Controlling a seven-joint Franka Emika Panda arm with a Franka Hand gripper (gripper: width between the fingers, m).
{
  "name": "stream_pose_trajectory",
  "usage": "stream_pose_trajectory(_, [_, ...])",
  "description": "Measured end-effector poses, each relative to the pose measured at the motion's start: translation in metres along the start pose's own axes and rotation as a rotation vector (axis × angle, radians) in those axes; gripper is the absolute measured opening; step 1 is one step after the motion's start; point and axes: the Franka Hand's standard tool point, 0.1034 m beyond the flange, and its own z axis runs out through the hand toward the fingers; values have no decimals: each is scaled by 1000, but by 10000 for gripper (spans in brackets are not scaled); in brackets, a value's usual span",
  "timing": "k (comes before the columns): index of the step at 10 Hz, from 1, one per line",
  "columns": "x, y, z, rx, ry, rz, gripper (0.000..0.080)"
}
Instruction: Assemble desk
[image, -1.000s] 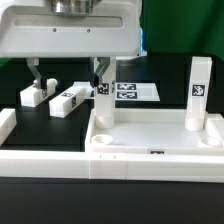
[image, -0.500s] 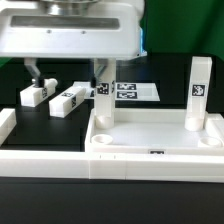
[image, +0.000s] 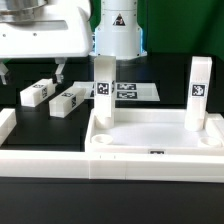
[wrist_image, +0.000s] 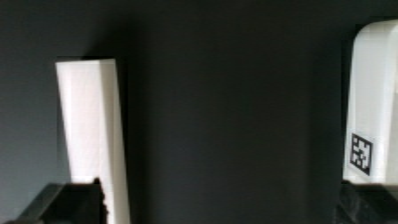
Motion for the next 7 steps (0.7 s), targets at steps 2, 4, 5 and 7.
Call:
stream_pose_trajectory(2, [-1, 1, 1, 0, -2, 21, 649])
stream_pose_trajectory(4, [-15, 7, 5, 53, -53, 167, 649])
stream_pose_trajectory(5, [-24, 15, 8, 76, -65, 306, 649])
stream_pose_trajectory(7, [-39, 20, 17, 114, -72, 447, 649])
